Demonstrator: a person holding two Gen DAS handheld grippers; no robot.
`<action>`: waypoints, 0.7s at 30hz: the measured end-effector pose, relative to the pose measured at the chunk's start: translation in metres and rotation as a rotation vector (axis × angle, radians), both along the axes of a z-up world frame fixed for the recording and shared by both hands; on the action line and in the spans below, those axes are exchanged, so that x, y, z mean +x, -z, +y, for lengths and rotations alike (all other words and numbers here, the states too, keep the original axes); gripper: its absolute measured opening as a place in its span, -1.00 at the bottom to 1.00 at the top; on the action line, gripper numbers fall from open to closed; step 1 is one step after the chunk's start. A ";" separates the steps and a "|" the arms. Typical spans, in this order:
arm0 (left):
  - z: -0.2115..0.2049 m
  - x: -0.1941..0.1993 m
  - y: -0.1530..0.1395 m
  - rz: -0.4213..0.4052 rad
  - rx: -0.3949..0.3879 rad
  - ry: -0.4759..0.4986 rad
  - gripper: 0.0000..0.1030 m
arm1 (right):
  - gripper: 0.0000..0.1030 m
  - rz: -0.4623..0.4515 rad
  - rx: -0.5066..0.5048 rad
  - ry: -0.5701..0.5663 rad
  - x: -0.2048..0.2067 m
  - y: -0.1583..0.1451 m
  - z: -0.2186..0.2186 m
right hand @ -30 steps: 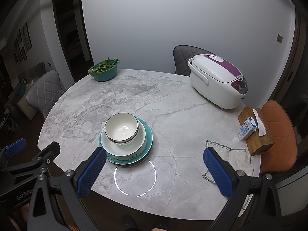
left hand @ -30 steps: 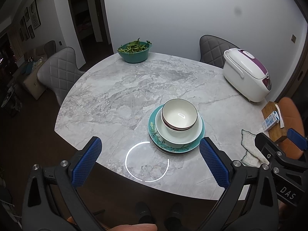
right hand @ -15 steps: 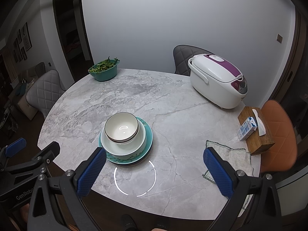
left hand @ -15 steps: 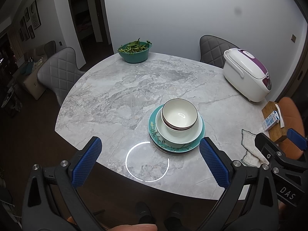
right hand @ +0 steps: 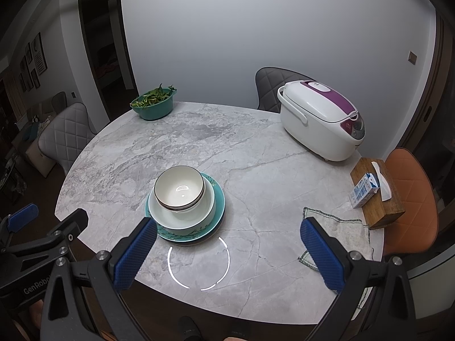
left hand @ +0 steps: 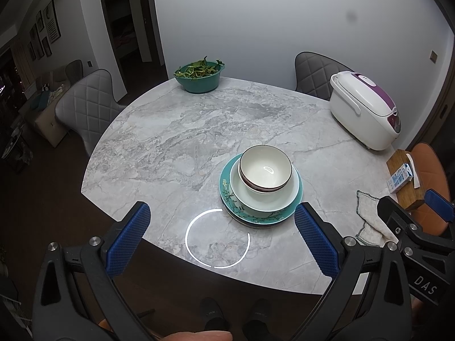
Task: Organize plates and bowls
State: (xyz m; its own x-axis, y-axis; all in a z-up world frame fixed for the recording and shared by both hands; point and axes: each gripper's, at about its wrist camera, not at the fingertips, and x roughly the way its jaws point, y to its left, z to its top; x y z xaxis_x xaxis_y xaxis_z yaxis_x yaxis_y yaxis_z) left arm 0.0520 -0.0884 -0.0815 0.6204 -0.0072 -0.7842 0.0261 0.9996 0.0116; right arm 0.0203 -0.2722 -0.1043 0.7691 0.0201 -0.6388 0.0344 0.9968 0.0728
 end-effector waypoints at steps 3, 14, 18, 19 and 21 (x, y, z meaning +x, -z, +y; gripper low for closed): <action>0.000 0.000 0.000 0.000 -0.001 0.000 1.00 | 1.00 0.000 0.000 0.000 0.000 0.000 0.000; -0.001 0.001 0.001 0.000 -0.001 0.001 1.00 | 1.00 0.000 -0.002 -0.002 0.000 0.001 -0.001; -0.001 0.001 0.001 -0.002 0.000 0.001 1.00 | 1.00 0.001 -0.002 -0.002 0.000 0.001 -0.001; -0.001 0.002 0.002 -0.004 0.002 0.001 1.00 | 1.00 0.001 -0.002 -0.002 -0.001 0.001 -0.001; 0.000 0.003 0.002 -0.007 0.003 0.003 1.00 | 1.00 0.000 -0.003 -0.002 0.000 0.001 0.000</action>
State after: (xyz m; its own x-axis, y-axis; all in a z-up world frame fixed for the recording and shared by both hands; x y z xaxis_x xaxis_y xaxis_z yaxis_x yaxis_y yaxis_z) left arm 0.0547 -0.0883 -0.0836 0.6256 -0.0068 -0.7801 0.0290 0.9995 0.0145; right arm 0.0203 -0.2727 -0.1050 0.7689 0.0202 -0.6391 0.0322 0.9970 0.0702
